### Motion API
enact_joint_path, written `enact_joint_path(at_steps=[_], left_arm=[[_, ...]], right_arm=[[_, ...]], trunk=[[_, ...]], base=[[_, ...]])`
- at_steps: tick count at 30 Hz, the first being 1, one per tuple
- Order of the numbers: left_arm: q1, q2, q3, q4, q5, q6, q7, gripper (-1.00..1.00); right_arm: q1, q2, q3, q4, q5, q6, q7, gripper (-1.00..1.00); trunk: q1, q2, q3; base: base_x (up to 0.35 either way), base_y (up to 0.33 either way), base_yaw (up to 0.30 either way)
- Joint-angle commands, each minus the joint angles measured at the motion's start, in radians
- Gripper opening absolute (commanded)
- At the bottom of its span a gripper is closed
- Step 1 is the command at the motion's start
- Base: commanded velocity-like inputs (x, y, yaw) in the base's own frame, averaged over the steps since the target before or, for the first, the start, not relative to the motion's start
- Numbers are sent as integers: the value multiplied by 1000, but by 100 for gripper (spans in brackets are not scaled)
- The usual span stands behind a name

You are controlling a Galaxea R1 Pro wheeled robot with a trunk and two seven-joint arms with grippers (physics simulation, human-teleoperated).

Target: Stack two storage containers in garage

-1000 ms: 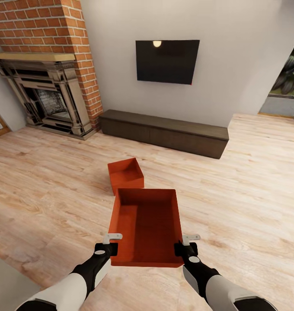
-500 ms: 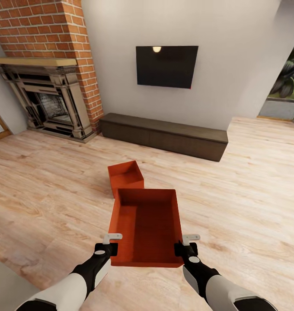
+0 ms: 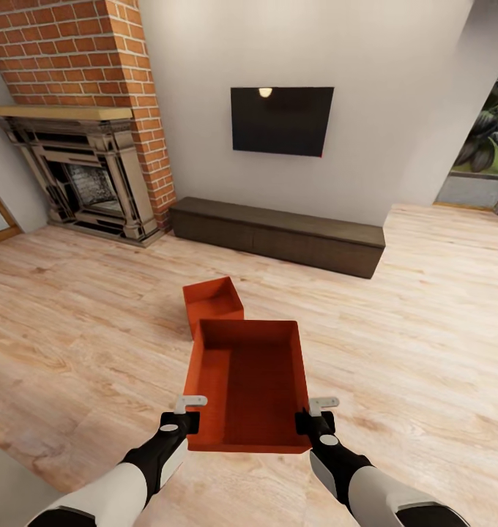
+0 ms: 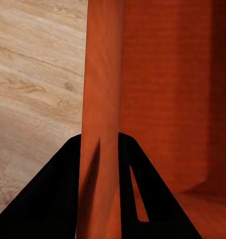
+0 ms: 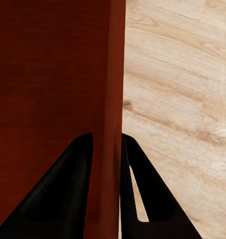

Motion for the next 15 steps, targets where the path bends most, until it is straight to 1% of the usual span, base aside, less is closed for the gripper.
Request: enact_joint_path(at_steps=[1, 15], left_arm=[[-1, -1, 41, -23, -5, 3, 44, -100], [-1, -1, 41, -24, -5, 3, 44, -100]], right_arm=[[0, 3, -28, 3, -3, -2, -8, -100], [0, 3, -28, 3, -3, -2, -8, -100]], trunk=[[0, -1, 0], [0, -1, 21]], base=[[0, 0, 0], [0, 0, 0]])
